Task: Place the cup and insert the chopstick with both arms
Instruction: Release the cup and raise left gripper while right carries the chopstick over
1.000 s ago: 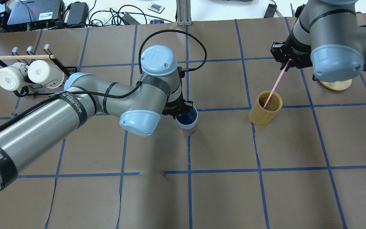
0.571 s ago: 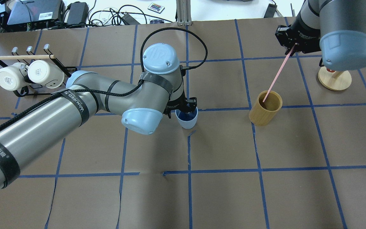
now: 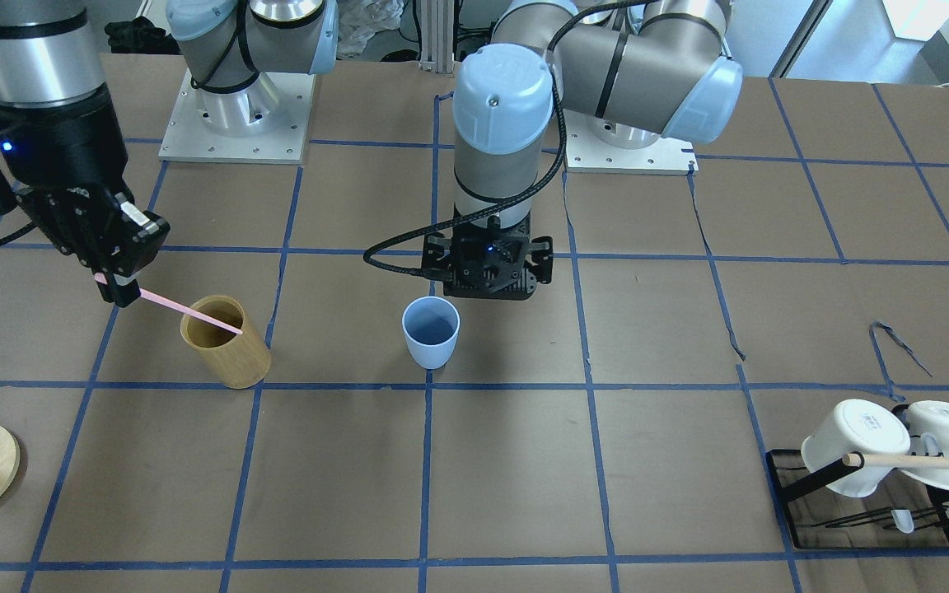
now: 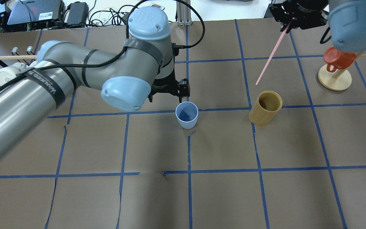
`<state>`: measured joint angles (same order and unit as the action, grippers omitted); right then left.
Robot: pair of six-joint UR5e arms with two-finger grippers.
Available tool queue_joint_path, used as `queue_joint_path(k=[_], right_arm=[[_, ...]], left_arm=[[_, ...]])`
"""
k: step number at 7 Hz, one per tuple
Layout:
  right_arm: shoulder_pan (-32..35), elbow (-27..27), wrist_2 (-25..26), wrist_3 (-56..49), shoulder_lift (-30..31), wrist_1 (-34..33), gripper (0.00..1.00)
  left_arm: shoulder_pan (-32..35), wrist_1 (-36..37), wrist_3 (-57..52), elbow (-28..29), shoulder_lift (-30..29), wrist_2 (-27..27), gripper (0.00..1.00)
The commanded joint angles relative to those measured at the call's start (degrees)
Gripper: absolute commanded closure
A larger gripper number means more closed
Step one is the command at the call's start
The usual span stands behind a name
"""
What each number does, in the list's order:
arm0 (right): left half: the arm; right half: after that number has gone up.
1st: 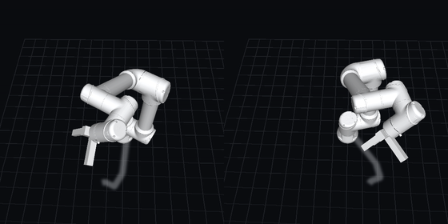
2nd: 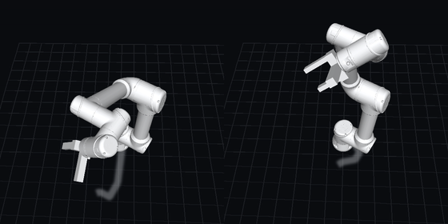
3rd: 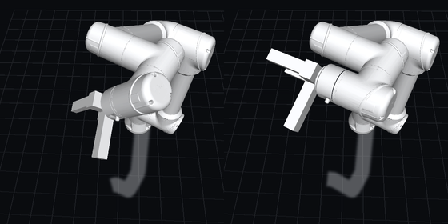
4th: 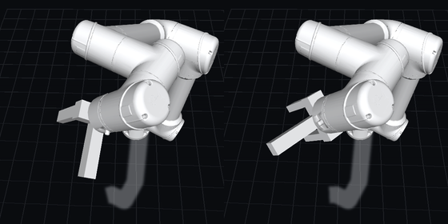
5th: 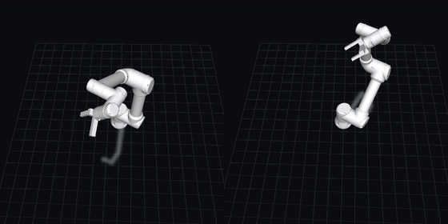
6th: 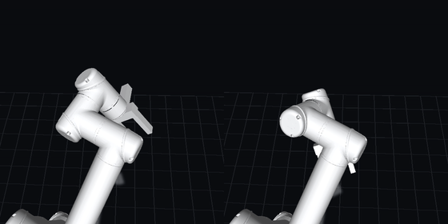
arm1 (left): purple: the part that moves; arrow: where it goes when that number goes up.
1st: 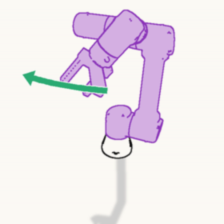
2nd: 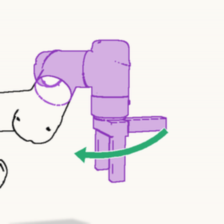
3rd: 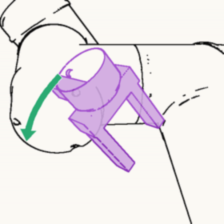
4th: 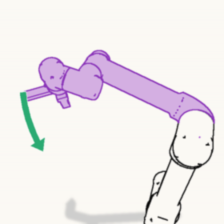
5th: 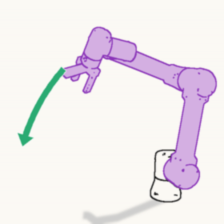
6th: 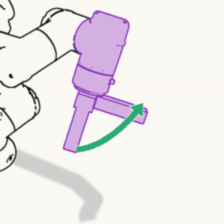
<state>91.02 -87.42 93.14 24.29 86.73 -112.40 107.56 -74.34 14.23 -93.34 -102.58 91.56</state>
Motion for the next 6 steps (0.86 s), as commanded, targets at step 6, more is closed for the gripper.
queue_joint_path(k=[6], right_arm=[[22.2,0.7,10.2,23.2,-7.5,-6.5,1.0]], left_arm=[[-16.8,-13.3,-18.5,1.1,16.3,0.4,0.0]])
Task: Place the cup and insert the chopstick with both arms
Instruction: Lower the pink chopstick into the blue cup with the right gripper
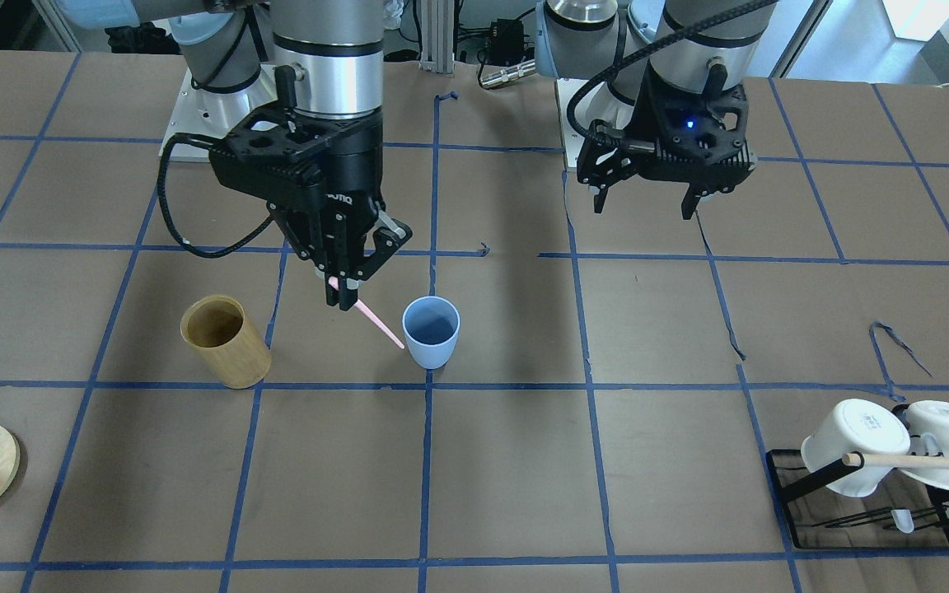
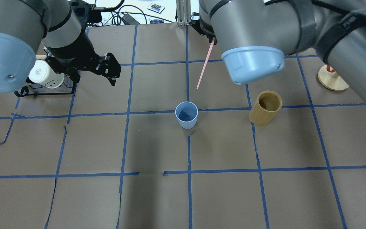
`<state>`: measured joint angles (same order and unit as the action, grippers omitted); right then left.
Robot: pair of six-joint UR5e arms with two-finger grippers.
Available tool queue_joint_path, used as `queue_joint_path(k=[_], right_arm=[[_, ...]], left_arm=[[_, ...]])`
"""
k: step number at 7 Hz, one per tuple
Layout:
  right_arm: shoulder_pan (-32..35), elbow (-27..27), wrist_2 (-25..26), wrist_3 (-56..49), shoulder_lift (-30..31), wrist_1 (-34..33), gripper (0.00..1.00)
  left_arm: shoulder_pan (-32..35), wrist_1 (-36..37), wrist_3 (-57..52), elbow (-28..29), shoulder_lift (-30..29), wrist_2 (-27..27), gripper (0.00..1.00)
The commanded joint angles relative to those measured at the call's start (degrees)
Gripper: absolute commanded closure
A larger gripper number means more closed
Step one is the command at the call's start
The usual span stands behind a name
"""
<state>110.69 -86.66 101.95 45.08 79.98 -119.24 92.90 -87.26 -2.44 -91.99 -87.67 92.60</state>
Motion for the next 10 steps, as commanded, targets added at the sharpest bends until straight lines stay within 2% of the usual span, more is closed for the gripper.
queue_joint_path(k=[1,2,6,7,8,9,10], right_arm=[[2.9,-1.0,1.7,2.6,-0.7,-0.2,1.0],[3.0,-2.5,1.7,3.5,-0.7,-0.4,1.0],[3.1,-3.9,0.9,4.5,-0.8,-0.1,1.0],[3.1,-4.1,0.9,4.5,-0.8,-0.2,0.84],[3.1,-4.4,1.0,4.2,-0.9,-0.2,0.28],[3.0,-4.2,1.6,4.0,-0.8,0.0,0.03],[3.0,-4.0,1.7,3.9,-0.6,0.1,0.0]], left_arm=[[-2.3,-0.2,-1.7,-0.2,1.6,-1.0,0.0],[-2.8,0.7,-1.9,0.7,1.6,-3.5,0.0],[-6.8,6.8,-3.4,0.4,-0.7,-3.3,0.0],[-6.9,6.7,-4.4,-0.2,-0.7,-3.1,0.0],[-6.9,7.7,-5.4,-0.5,-0.9,-3.1,0.0],[-6.9,8.5,-4.7,-1.3,-0.9,-3.1,0.0],[-6.9,9.8,-5.3,-2.5,-1.1,-3.2,0.0]])
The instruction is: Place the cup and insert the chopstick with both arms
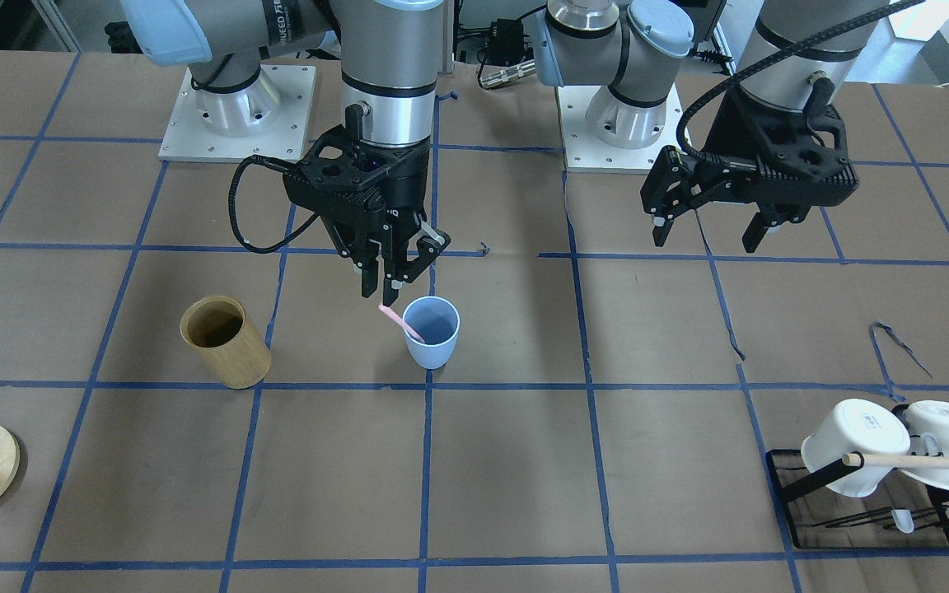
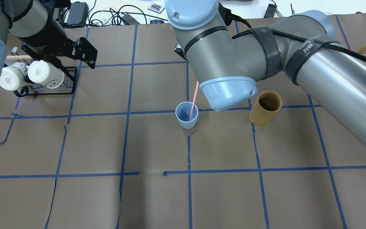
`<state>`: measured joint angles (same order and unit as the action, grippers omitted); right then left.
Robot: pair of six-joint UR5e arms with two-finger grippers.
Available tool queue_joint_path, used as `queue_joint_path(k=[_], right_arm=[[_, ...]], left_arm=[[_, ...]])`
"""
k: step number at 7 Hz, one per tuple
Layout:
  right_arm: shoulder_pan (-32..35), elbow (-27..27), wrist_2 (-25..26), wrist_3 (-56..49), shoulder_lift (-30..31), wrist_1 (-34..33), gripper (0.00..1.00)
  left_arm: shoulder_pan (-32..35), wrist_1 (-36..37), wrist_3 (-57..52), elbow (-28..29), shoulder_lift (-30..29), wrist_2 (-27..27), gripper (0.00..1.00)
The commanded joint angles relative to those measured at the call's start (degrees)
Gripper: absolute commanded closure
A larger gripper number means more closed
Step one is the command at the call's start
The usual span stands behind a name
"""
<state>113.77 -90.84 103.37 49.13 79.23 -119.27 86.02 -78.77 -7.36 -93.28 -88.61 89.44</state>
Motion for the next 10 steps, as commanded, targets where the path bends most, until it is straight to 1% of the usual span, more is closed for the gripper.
queue_joint_path(k=[1,2,3,4,5,6,7,8,9,10], right_arm=[[0.0,0.5,0.2,-0.3,0.5,0.4,0.0],[-0.2,0.8,0.0,-1.0,0.9,1.2,0.0],[-0.6,0.8,-0.4,-9.8,2.0,5.6,0.0],[-1.5,0.7,-0.4,-16.8,3.9,8.6,0.0],[-2.6,0.5,-2.7,-17.5,4.3,12.4,0.0],[-5.9,0.5,-7.8,-18.1,4.4,13.5,0.0],[-9.8,0.6,-9.3,-25.0,5.0,15.0,0.0],[-13.7,0.6,-9.3,-31.3,5.7,16.5,0.0],[-16.2,0.5,-11.2,-34.8,6.5,21.4,0.0],[-19.6,0.4,-11.3,-39.8,7.8,23.5,0.0]], left_arm=[[0.2,1.7,-0.3,-1.3,0.6,0.0,0.0],[0.3,1.8,0.1,-1.3,-0.3,-0.8,0.0],[0.2,2.7,0.3,-1.3,-0.8,-0.5,0.0],[0.2,3.4,0.3,-0.7,-0.7,-0.6,0.0],[0.2,3.4,0.3,-0.8,-0.7,-0.6,0.0],[0.3,3.4,0.3,-0.8,-0.1,-0.6,0.0],[0.4,3.3,0.3,-0.8,0.4,-0.6,0.0],[0.6,3.0,0.3,-0.8,1.1,-0.2,0.0],[0.7,2.5,0.3,-0.8,1.8,-0.3,0.0],[0.8,2.1,0.2,-0.8,2.0,-0.3,0.0]])
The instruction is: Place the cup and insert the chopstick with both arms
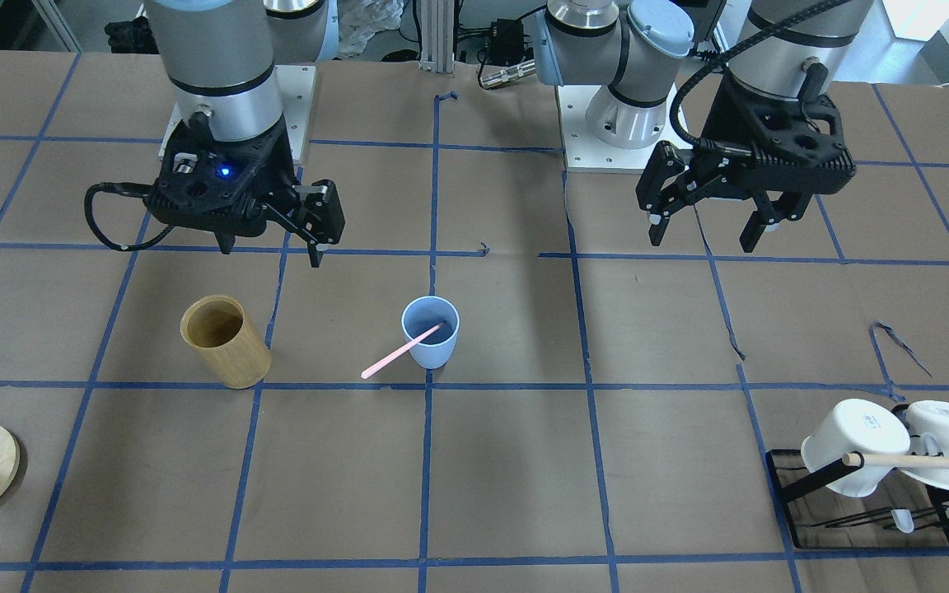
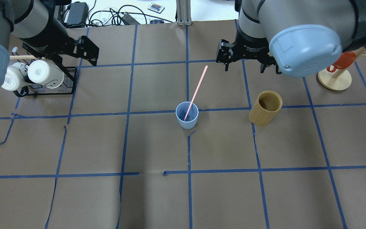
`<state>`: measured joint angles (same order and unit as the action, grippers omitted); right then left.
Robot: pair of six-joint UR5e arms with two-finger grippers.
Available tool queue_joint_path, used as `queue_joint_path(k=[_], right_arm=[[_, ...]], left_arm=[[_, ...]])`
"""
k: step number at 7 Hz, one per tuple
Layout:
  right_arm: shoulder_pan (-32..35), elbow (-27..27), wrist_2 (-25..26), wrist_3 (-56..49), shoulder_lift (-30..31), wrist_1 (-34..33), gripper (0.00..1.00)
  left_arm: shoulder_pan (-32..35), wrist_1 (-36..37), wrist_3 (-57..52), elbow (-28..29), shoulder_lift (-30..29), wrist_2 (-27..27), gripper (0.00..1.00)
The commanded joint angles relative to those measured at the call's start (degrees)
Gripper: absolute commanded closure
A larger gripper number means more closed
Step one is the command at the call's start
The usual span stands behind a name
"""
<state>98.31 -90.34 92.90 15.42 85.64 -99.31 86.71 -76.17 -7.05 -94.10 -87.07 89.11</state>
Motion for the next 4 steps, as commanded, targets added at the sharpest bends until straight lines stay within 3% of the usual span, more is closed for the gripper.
queue_joint_path(k=[1,3,4], right_arm=[[-5.6,-0.1,-1.4,-7.1,3.9,7.8,0.0],[-5.8,0.1,-4.7,-9.7,4.8,9.7,0.0],[-5.8,-0.3,-4.0,-13.3,5.6,9.7,0.0]], left_arm=[[0.2,-1.2,-0.1,0.1,0.9,0.0,0.0],[0.2,-1.5,-0.1,0.0,0.9,0.2,0.0],[0.2,-1.5,-0.1,0.0,1.1,0.1,0.0]])
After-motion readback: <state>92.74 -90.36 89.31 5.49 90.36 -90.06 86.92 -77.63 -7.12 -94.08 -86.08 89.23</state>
